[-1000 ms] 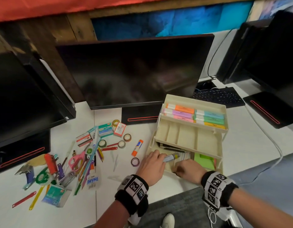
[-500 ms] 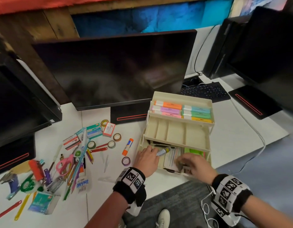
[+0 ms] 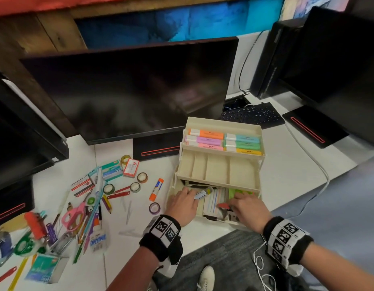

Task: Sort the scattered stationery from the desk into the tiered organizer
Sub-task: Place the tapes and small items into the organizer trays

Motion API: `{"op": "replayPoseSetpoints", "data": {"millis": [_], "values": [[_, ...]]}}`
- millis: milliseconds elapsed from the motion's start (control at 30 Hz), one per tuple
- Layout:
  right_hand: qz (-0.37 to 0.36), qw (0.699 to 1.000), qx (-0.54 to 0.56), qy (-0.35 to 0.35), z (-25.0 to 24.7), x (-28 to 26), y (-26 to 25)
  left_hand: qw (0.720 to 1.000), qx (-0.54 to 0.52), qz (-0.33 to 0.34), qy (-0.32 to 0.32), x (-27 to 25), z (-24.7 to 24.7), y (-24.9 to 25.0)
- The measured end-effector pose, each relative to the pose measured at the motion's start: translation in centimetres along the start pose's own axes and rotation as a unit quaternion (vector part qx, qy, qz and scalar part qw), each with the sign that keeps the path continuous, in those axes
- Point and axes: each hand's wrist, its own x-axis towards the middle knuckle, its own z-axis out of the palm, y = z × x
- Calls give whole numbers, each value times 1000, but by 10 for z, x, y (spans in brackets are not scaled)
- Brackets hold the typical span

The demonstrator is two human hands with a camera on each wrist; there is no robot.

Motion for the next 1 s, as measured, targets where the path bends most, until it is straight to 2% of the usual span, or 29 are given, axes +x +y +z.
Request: {"op": "replayPoseSetpoints", "data": {"millis": [200,300,400,567,733,833,900,933,1000], "values": [[3,998,-62,-23,-4,-6,5,1000,-11,3,3,-3,0,-2],[30,996,-79,-40,3,-7,14,1000,-10,1,3,-3,1,-3],[26,994,-109,-6,1,-4,12,1000,-9,1,3,-3,2,-2],[57,990,-112,-66,-9,-3,7,1000,-9,-1,-1,-2,3,0],[95,981,-143,-86,-11,-5,1,1000,-13,-2,-9,2,5,7],[110,988,-86,-58,-16,-6,-5,997,-45,-25,-49,11,6,17],[111,994,16,-9,-17,-5,-12,989,-108,-50,-88,19,4,25],[118,988,96,16,-17,-4,-16,982,-148,-60,-103,24,3,29],[132,954,266,44,-14,0,-26,964,-227,-75,-117,31,5,36]]}}
